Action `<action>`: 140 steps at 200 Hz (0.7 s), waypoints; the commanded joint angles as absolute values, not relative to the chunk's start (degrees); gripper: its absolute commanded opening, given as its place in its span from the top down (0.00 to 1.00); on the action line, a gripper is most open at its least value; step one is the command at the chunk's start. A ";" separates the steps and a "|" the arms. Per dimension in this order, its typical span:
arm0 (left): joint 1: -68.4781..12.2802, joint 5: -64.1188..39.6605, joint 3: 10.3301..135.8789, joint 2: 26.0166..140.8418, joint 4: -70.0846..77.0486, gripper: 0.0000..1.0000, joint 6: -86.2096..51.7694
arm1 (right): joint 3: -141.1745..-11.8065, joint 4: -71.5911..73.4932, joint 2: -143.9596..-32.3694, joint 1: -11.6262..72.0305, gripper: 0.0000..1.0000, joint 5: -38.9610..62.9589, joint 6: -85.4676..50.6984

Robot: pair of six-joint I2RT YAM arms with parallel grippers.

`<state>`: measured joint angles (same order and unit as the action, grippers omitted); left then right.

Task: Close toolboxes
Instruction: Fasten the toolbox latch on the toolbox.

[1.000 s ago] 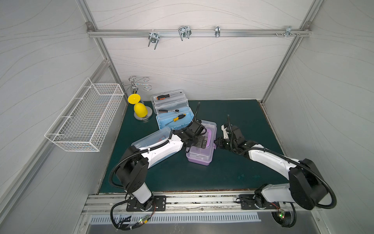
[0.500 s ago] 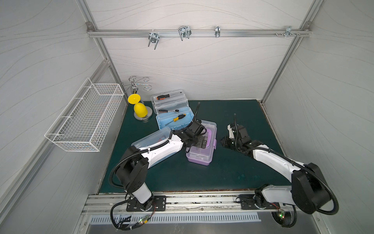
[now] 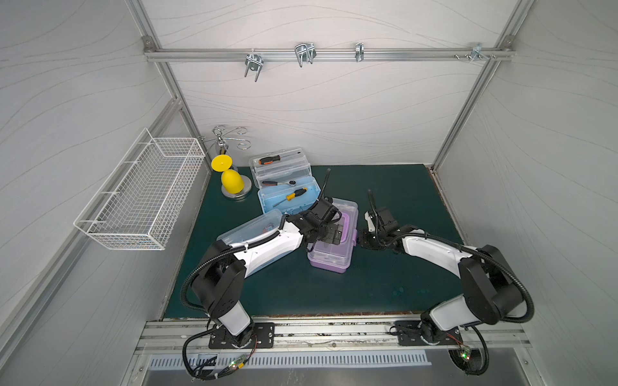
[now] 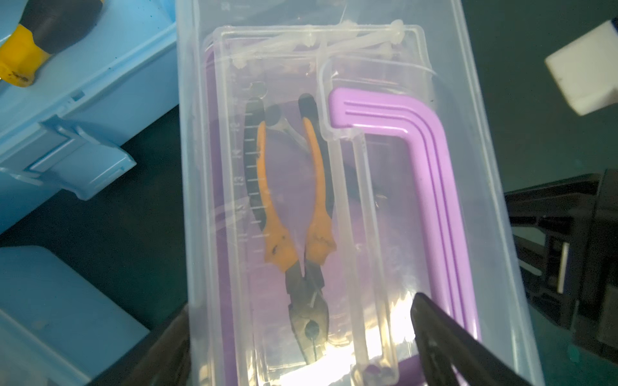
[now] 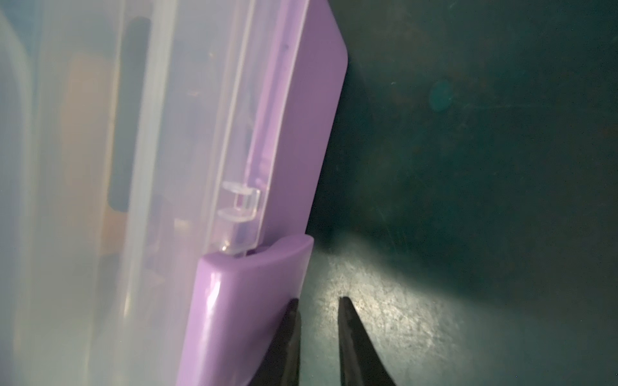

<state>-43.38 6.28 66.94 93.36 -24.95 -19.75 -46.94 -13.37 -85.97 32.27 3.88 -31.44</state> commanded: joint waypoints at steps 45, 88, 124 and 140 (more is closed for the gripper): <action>-43.77 2.09 63.31 98.94 -31.44 0.04 -18.89 | -49.18 -6.31 -89.63 33.96 0.77 11.50 -32.73; -44.35 0.38 62.71 99.57 -30.15 0.04 -19.25 | -49.13 -1.96 -90.23 34.00 0.77 13.14 -32.52; -45.17 -0.77 63.01 100.76 -29.19 0.04 -19.58 | -49.13 1.06 -89.78 34.02 0.76 14.23 -31.57; -45.61 -0.81 63.35 101.24 -29.16 0.04 -19.60 | -50.06 -0.84 -89.82 34.07 0.76 12.94 -31.18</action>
<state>-42.85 5.39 66.52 94.80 -21.74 -21.56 -47.62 -10.66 -90.19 32.42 7.03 -32.08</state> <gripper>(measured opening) 0.964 0.235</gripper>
